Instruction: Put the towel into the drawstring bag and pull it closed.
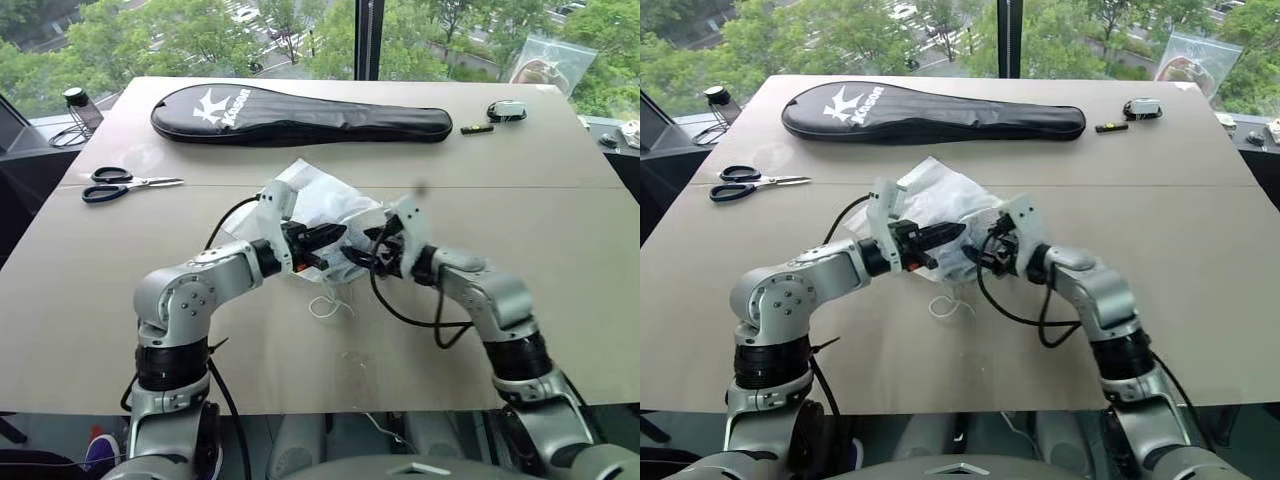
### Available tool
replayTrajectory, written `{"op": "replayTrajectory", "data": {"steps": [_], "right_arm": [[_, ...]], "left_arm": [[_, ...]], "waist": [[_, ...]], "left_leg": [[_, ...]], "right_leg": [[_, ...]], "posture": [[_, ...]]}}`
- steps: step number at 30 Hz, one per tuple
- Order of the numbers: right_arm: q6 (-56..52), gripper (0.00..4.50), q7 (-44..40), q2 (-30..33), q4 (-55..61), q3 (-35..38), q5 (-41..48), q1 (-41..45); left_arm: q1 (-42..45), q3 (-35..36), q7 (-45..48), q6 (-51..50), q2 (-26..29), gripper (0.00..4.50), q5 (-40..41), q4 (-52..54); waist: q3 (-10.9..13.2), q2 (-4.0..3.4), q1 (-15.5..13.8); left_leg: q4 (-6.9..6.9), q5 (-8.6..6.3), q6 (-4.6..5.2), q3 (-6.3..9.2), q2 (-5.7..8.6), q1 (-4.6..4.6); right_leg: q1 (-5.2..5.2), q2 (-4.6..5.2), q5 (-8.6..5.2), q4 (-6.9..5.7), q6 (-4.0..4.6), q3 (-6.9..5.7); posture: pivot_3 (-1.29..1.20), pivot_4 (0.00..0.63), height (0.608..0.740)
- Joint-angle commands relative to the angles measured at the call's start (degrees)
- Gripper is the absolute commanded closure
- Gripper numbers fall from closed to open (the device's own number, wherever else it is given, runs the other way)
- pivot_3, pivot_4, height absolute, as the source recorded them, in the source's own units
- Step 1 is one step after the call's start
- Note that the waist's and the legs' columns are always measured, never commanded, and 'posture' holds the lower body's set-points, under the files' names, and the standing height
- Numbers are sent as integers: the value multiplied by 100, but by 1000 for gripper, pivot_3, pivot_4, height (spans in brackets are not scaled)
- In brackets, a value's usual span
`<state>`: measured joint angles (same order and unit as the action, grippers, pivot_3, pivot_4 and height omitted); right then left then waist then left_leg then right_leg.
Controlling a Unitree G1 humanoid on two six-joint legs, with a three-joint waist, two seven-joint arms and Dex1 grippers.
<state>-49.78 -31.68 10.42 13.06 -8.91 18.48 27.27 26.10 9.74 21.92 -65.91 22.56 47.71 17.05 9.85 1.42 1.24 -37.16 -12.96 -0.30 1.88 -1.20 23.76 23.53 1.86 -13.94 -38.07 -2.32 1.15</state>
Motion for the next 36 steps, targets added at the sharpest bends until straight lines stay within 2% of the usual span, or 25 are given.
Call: {"op": "replayTrajectory", "data": {"steps": [1, 3, 5, 8, 10, 13, 16, 18, 20, 24, 27, 31, 36], "right_arm": [[152, 1057, 51, 203, 0, -602, -352, 1], [713, 1629, 162, 22, -719, -1009, -747, 195], [1318, 2547, 326, -249, -1494, -1209, -1066, 460], [2350, 3827, 334, -624, -2346, -1252, -1294, 734], [3080, 4438, 286, -1001, -2803, -1041, -1151, 811], [3946, 4438, 138, -1340, -3204, -613, -879, 743], [3908, 4438, -268, -839, -2698, -690, -969, 337], [3542, 3445, -582, -370, -1861, -662, -811, -78], [3021, 2780, -751, 66, -902, -613, -608, -483], [2131, 1041, -787, 731, 357, -477, -341, -888], [2185, 1041, -282, 978, 213, -393, -921, -699], [2784, 1041, 203, 954, -615, -524, -1624, -250], [3538, 1041, 164, 800, -1420, -956, -2122, 108]], "left_arm": [[112, -25, 174, 127, 97, 4500, 60, 132], [103, -155, 262, 151, 112, 4500, 52, 227], [70, -239, 332, 150, 133, 4500, 69, 315], [-39, -304, 409, 141, 199, 4500, 67, 429], [-138, -352, 465, 180, 271, 4500, 15, 499], [-335, -492, 600, 441, 476, 4500, -241, 521], [-302, -525, 674, 833, 624, 4500, -575, 290], [-165, -601, 823, 1280, 761, 4500, -922, 5], [-117, -487, 1249, 1940, 803, 4500, -1059, -293], [-246, -894, 2739, 2892, 1722, 4500, -1600, -644], [-341, -1145, 3722, 3943, 2339, 4500, -2136, -975], [-40, -1045, 4314, 4496, 2495, 4500, -2266, -1685], [360, -877, 4533, 4484, 2529, 4500, -2217, -2006]], "waist": [[0, 0, 11], [0, 0, 41], [0, 0, 89], [-1, 1, 126], [-1, 2, 121], [1, 0, 109], [1, -1, 48], [2, 0, -42], [4, -4, -69], [7, -8, 11], [8, -11, 90], [9, -11, 87], [10, -9, 81]], "left_leg": [[0, 0, 0, 1, -2, -1], [0, 0, 0, 0, -2, -2], [0, 0, 0, -5, -1, -2], [0, 0, 0, -11, -3, -8], [0, 0, 0, -7, -4, -5], [2, 0, -1, -6, -6, 0], [2, 0, -1, -3, 0, 4], [1, 0, -1, 0, 8, 8], [0, 0, -1, -2, 12, 8], [9, 0, -1, -4, 0, 4], [27, 0, 0, -9, -7, -8], [25, 0, 0, -17, -6, -5], [14, 0, 1, -18, -6, 8]], "right_leg": [[0, -3, 0, -1, 0, 0], [0, -3, -1, -1, 1, 0], [0, -2, 0, 0, 1, 4], [0, -5, 0, 0, -1, 20], [0, -6, 0, 0, 0, 12], [5, -6, 0, 0, 0, 11], [4, 6, 1, 7, 0, 7], [4, 15, 0, 10, -2, 7], [3, 16, 0, 11, -2, 5], [8, 2, -2, 8, 3, 3], [12, -10, -6, 6, 10, 11], [15, -7, -6, 8, 9, 14], [16, -5, -6, 10, 5, 12]], "posture": [[0, 150, 740], [0, 150, 740], [0, 150, 740], [0, 150, 740], [0, 150, 740], [0, 150, 740], [0, 150, 740], [0, 150, 740], [0, 150, 740], [0, 150, 740], [0, 150, 740], [0, 150, 740], [0, 150, 740]]}}
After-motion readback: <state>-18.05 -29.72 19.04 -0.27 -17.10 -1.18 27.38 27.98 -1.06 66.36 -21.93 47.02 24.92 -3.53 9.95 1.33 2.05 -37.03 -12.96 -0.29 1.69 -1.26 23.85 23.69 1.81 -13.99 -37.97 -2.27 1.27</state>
